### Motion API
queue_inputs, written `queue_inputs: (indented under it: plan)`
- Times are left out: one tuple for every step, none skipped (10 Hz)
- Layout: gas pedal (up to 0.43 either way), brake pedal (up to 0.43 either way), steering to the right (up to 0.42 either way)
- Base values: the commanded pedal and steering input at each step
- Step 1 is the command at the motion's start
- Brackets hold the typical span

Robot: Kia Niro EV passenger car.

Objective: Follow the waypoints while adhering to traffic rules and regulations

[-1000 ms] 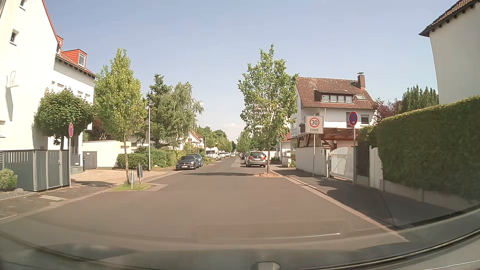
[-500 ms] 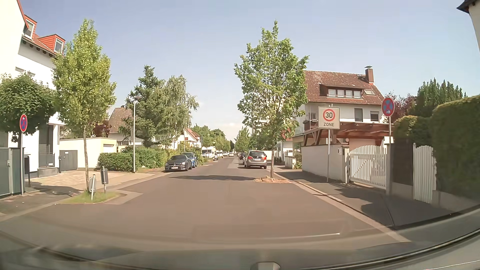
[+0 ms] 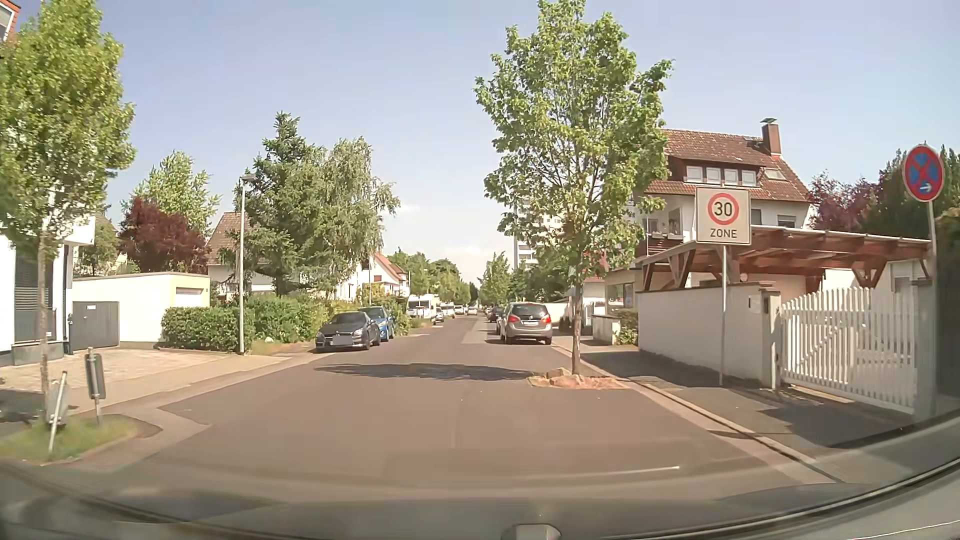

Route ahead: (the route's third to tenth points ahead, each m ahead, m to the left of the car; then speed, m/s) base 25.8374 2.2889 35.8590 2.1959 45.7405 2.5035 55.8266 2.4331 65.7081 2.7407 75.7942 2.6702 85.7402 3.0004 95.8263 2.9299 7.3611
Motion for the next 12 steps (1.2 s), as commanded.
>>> queue_inputs:
  plan:
    - [0.13,0.0,-0.038]
    - [0.13,0.0,-0.041]
    - [0.13,0.0,-0.041]
    - [0.13,0.0,-0.041]
    - [0.13,0.0,-0.04]
    - [0.13,0.0,-0.04]
    - [0.13,0.0,-0.039]
    - [0.13,0.0,-0.036]
    - [0.13,0.0,-0.031]
    - [0.13,0.0,-0.025]
    - [0.13,0.0,-0.017]
    - [0.13,0.0,-0.013]
